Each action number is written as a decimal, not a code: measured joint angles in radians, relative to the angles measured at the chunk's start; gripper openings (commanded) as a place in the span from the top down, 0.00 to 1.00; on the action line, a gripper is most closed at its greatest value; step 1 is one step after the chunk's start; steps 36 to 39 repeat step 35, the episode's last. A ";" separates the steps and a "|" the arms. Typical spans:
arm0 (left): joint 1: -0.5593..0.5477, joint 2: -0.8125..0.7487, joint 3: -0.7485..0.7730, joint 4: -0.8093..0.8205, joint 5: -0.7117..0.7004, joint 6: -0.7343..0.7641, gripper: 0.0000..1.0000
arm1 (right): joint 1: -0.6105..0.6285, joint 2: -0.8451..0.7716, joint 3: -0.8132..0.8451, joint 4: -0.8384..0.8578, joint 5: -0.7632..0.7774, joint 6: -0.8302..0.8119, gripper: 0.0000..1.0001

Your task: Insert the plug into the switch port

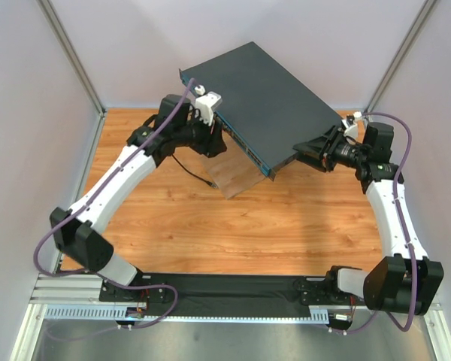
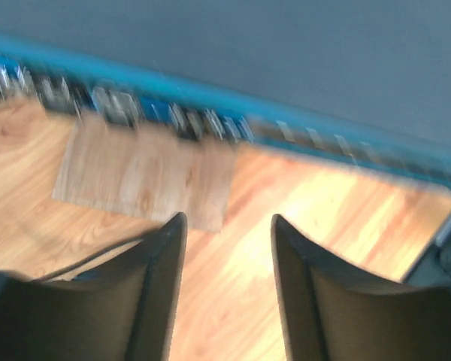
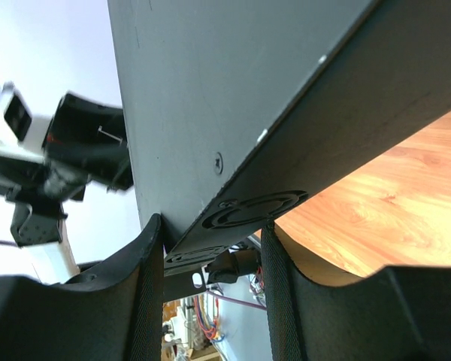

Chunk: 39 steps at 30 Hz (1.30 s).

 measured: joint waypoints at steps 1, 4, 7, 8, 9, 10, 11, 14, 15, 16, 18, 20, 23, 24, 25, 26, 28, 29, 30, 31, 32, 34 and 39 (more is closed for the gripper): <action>0.008 -0.044 -0.040 -0.001 0.019 0.010 0.27 | 0.000 0.002 0.005 -0.007 0.001 -0.007 0.80; 0.065 -0.209 -0.153 -0.024 0.075 0.029 0.01 | 0.000 0.007 0.020 -0.031 0.001 -0.032 0.55; 0.160 -0.360 -0.222 -0.064 0.107 0.043 0.00 | 0.000 0.006 0.032 -0.036 0.003 -0.088 0.27; 0.185 -0.389 -0.227 -0.084 0.111 0.048 0.00 | 0.001 0.004 0.037 -0.034 0.009 -0.116 0.21; 0.216 -0.418 -0.229 -0.106 0.120 0.053 0.00 | 0.003 0.001 0.040 -0.024 0.027 -0.163 0.16; 0.243 -0.440 -0.228 -0.130 0.130 0.057 0.00 | 0.005 0.001 0.045 -0.024 0.036 -0.198 0.05; 0.273 -0.452 -0.227 -0.158 0.147 0.062 0.00 | 0.004 0.000 0.047 -0.024 0.042 -0.229 0.02; 0.351 -0.456 -0.227 -0.243 0.182 0.071 0.00 | -0.019 -0.034 0.048 -0.059 0.052 -0.318 0.00; 0.380 -0.450 -0.229 -0.270 0.190 0.075 0.00 | -0.032 -0.055 0.048 -0.079 0.055 -0.346 0.00; 0.405 -0.445 -0.233 -0.295 0.198 0.079 0.00 | -0.050 -0.079 0.048 -0.098 0.054 -0.373 0.00; 0.451 -0.439 -0.246 -0.336 0.207 0.083 0.00 | -0.082 -0.136 0.048 -0.142 0.052 -0.428 0.00; 0.494 -0.436 -0.255 -0.376 0.213 0.089 0.00 | -0.121 -0.197 0.048 -0.196 0.047 -0.487 0.00; 0.546 -0.435 -0.267 -0.413 0.216 0.095 0.00 | -0.155 -0.280 0.042 -0.290 0.046 -0.589 0.00; 0.562 -0.435 -0.275 -0.423 0.217 0.096 0.00 | -0.159 -0.302 0.039 -0.322 0.045 -0.623 0.00; 0.577 -0.435 -0.285 -0.430 0.218 0.096 0.00 | -0.163 -0.316 0.035 -0.358 0.042 -0.655 0.00; 0.591 -0.435 -0.297 -0.436 0.220 0.096 0.00 | -0.167 -0.327 0.028 -0.393 0.039 -0.688 0.00; 0.603 -0.433 -0.321 -0.443 0.220 0.096 0.00 | -0.174 -0.331 0.014 -0.462 0.035 -0.740 0.00; 0.607 -0.433 -0.334 -0.443 0.220 0.096 0.00 | -0.177 -0.325 0.005 -0.491 0.037 -0.767 0.00; 0.608 -0.433 -0.344 -0.446 0.220 0.096 0.00 | -0.178 -0.320 -0.002 -0.516 0.039 -0.786 0.00; 0.609 -0.433 -0.351 -0.448 0.220 0.096 0.00 | -0.179 -0.307 -0.011 -0.542 0.043 -0.806 0.00; 0.609 -0.433 -0.356 -0.452 0.220 0.095 0.00 | -0.179 -0.293 -0.019 -0.566 0.046 -0.822 0.00; 0.610 -0.434 -0.360 -0.458 0.220 0.092 0.00 | -0.179 -0.276 -0.027 -0.598 0.052 -0.842 0.00; 0.613 -0.437 -0.361 -0.457 0.220 0.092 0.00 | -0.179 -0.272 -0.028 -0.611 0.058 -0.848 0.00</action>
